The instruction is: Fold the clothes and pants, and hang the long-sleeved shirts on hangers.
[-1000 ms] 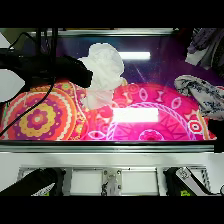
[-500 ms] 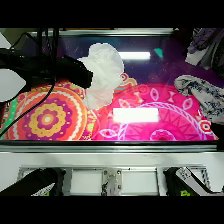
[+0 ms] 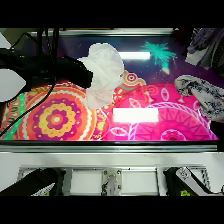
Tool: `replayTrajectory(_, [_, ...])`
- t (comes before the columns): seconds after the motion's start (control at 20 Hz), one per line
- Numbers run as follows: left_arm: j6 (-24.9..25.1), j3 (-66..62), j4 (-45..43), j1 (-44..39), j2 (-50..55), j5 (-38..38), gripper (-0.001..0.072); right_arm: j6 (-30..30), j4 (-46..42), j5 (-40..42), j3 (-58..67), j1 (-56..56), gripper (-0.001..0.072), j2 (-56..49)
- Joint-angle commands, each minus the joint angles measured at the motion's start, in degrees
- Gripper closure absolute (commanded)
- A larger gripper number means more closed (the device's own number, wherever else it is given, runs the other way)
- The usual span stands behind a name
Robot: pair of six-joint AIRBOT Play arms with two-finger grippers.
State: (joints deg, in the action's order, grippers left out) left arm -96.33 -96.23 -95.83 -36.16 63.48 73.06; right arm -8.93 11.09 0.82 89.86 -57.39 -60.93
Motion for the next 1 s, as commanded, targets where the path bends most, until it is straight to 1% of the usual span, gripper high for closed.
replayTrajectory(0.0, [0.1,0.0,0.0,0.0,0.0,0.0,0.0694,-1.0,0.0,-1.3,1.2,0.0,0.0705,0.1])
replayTrajectory(0.3, [0.1,0.0,0.0,0.0,0.0,0.0,0.0694,-1.0,0.0,-0.6,1.1,0.0,0.0705,-1.9])
replayTrajectory(0.45, [0.1,0.0,0.0,0.0,0.0,0.0,0.0694,-0.9,0.0,4.0,1.1,0.0,0.0704,-2.7])
replayTrajectory(0.85, [0.1,0.0,-0.1,0.0,0.1,0.0,0.0693,-0.9,0.0,3.0,0.4,0.0,0.0687,-3.1])
replayTrajectory(0.9, [0.1,0.0,0.0,0.0,0.1,0.0,0.0694,-0.9,0.0,3.0,0.4,0.0,0.0677,-3.0])
replayTrajectory(0.95, [0.1,0.0,-0.1,0.0,0.2,0.0,0.0694,-0.9,0.0,3.0,0.4,0.0,0.0531,-2.9])
